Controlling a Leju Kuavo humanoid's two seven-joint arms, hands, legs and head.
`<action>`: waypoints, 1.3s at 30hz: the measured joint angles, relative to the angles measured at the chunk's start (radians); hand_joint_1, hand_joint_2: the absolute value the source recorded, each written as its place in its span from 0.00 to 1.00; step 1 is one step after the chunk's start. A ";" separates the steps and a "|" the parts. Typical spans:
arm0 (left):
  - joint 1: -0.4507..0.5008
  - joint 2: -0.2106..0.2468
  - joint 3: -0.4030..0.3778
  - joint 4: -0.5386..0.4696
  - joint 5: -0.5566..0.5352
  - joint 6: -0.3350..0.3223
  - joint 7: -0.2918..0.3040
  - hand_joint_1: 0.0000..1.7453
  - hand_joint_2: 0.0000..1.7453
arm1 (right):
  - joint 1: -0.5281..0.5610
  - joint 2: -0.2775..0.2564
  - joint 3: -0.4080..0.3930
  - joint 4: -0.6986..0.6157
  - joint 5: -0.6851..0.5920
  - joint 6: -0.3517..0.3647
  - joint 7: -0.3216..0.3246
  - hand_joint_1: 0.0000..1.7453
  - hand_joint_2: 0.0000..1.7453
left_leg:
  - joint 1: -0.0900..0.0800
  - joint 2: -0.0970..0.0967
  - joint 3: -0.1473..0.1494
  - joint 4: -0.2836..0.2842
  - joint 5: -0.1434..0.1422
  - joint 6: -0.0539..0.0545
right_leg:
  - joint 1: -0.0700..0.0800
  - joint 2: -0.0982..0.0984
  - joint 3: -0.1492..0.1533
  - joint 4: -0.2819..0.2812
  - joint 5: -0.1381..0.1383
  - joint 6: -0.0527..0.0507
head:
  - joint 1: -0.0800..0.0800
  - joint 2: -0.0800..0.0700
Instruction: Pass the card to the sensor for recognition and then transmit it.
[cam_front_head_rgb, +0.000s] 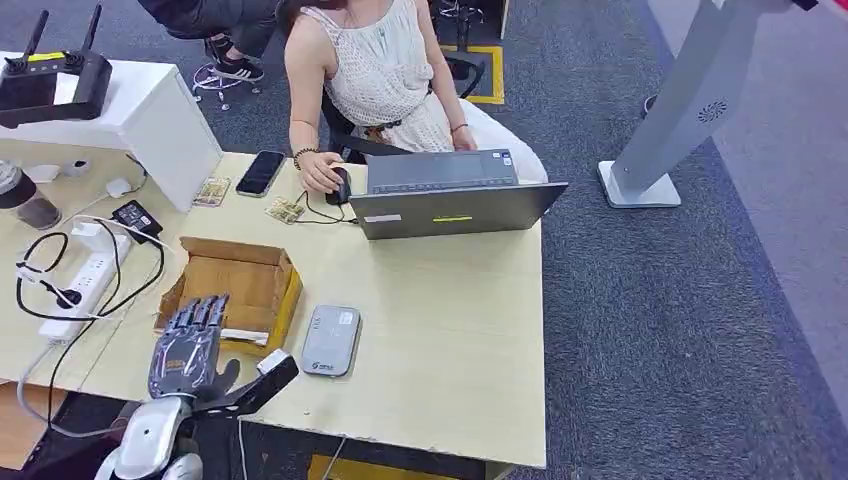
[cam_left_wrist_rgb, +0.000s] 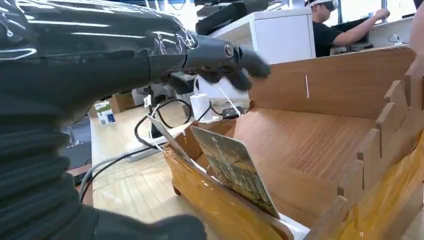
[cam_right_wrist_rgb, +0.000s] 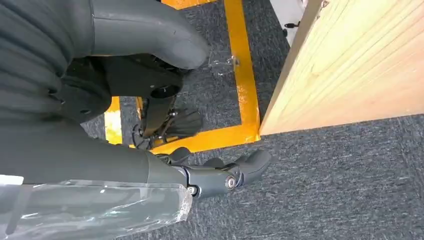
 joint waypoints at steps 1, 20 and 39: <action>0.000 0.000 0.000 0.001 0.001 -0.001 0.000 1.00 1.00 | 0.000 0.000 0.000 0.000 0.000 0.000 0.000 0.00 1.00 | 0.000 0.000 0.000 0.000 0.000 0.000 | 0.000 0.000 0.000 0.000 0.000 0.000 | 0.000 0.000; -0.001 0.005 -0.001 0.004 0.029 0.000 -0.008 1.00 1.00 | 0.001 0.000 -0.003 0.000 0.003 0.005 0.000 0.00 1.00 | 0.000 0.000 0.000 0.000 0.000 0.000 | 0.000 0.000 0.000 0.000 0.000 0.000 | 0.000 0.000; -0.141 -0.051 -0.001 -0.035 -0.043 0.259 -0.064 1.00 1.00 | -0.001 0.000 -0.026 0.000 0.032 0.016 -0.020 0.00 1.00 | 0.000 -0.001 0.000 0.000 0.002 0.000 | 0.000 -0.001 0.000 0.000 0.002 0.000 | 0.000 0.000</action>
